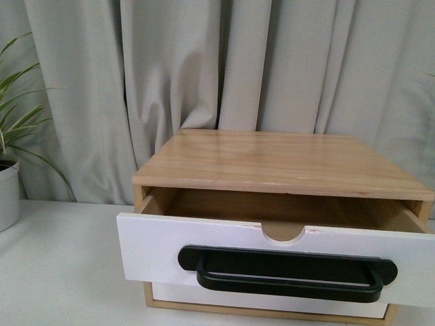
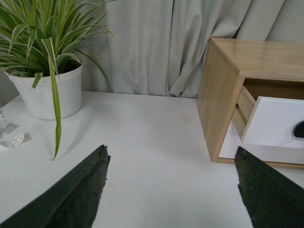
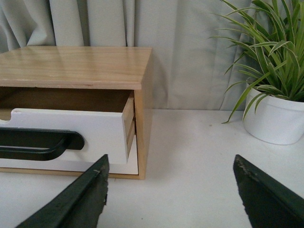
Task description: Pull drawer
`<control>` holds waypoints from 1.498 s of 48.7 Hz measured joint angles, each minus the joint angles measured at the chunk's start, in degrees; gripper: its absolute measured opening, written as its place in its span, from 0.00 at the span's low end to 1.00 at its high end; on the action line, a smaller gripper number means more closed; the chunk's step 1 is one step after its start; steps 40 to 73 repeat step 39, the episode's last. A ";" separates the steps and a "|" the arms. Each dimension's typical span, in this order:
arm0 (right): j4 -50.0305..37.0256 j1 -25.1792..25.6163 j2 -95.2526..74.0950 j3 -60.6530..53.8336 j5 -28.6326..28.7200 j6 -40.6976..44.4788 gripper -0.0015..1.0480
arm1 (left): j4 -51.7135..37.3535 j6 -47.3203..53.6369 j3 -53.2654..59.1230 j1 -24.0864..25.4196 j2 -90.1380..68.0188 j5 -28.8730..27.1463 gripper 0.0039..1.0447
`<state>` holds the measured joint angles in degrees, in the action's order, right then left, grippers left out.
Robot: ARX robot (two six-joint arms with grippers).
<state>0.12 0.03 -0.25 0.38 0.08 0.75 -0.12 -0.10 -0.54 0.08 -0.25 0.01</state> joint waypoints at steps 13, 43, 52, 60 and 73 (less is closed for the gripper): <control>0.00 0.00 0.00 0.00 0.00 -0.11 0.91 | 0.00 0.00 0.00 0.00 0.00 0.00 0.94; 0.00 0.00 0.00 0.00 0.00 -0.11 0.91 | 0.00 0.00 0.00 0.00 0.00 0.00 0.94; 0.00 0.00 0.00 0.00 0.00 -0.11 0.91 | 0.00 0.00 0.00 0.00 0.00 0.00 0.94; 0.00 0.00 0.00 0.00 0.00 -0.11 0.91 | 0.00 0.00 0.00 0.00 0.00 0.00 0.94; 0.00 0.00 0.00 0.00 0.00 -0.11 0.91 | 0.00 0.00 0.00 0.00 0.00 0.00 0.94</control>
